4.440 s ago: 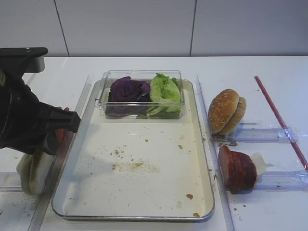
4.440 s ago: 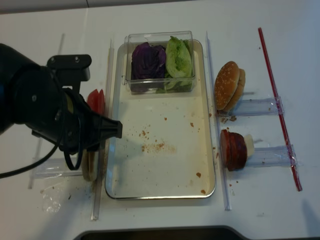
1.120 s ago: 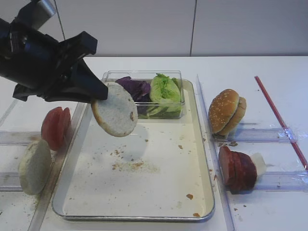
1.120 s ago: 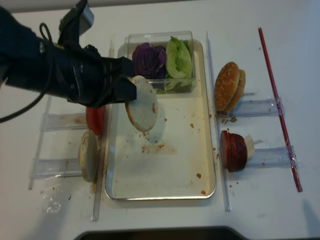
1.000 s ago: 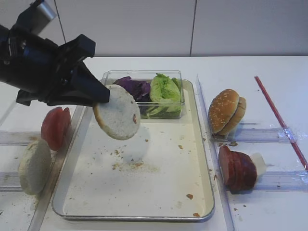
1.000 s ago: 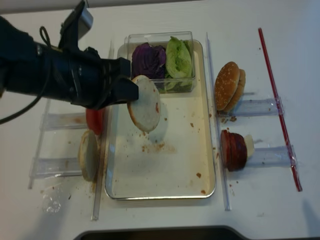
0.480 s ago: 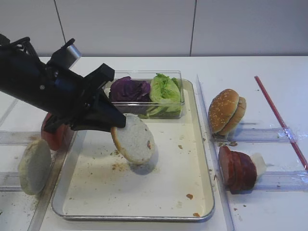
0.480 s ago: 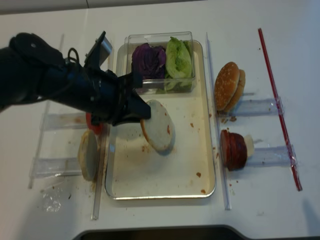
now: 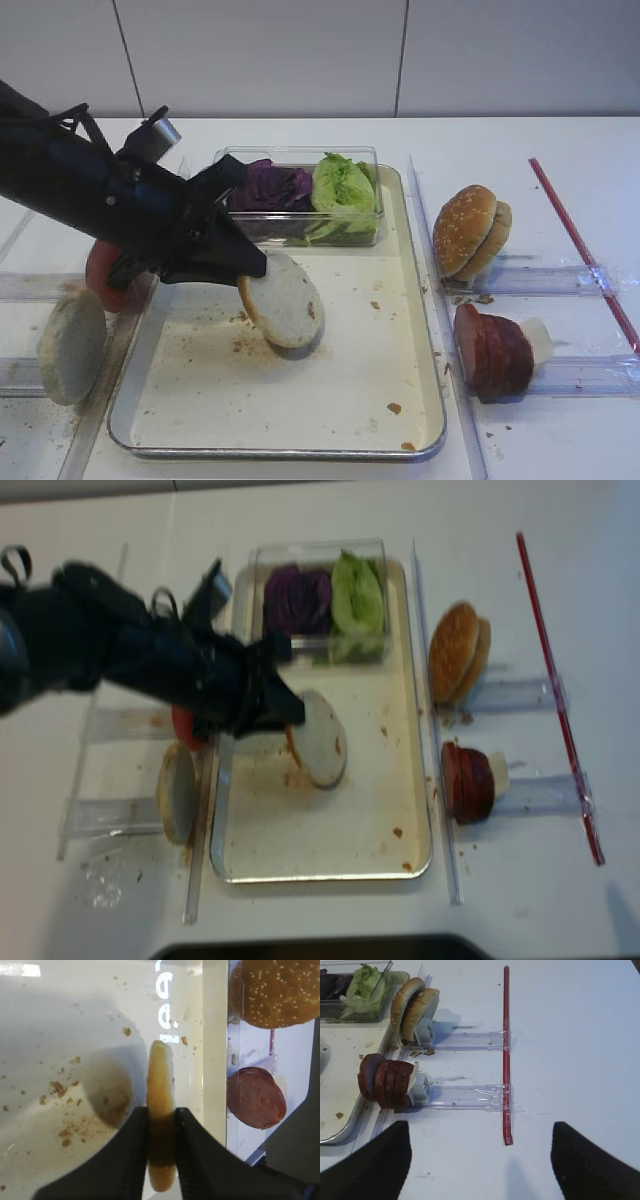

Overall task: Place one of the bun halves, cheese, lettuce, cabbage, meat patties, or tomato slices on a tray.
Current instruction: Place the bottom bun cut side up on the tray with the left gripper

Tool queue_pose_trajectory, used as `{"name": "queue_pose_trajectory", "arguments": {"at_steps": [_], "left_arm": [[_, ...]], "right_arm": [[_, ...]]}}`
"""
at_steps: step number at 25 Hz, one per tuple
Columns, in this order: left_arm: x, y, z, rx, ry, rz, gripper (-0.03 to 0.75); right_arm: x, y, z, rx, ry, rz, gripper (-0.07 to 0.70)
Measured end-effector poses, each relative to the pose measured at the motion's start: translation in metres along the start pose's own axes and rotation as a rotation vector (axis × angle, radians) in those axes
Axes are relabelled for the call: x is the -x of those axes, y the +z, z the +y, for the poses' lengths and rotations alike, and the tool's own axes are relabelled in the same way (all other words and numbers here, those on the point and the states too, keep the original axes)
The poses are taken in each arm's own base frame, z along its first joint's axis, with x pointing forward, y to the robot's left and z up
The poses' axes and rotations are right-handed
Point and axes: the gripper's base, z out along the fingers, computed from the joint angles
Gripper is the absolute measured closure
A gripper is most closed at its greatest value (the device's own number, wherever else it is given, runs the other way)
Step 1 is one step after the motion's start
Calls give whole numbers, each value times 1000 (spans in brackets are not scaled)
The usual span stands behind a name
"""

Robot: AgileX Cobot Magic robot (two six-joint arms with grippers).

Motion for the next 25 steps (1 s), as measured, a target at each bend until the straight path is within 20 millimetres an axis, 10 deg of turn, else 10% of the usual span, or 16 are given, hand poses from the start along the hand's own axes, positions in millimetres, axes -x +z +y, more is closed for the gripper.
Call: {"name": "queue_pose_trajectory", "arguments": {"at_steps": [25], "left_arm": [[-6,23,22,-33,-38,42,611]], "right_arm": [[0,0,0,0,2,0,59]]}}
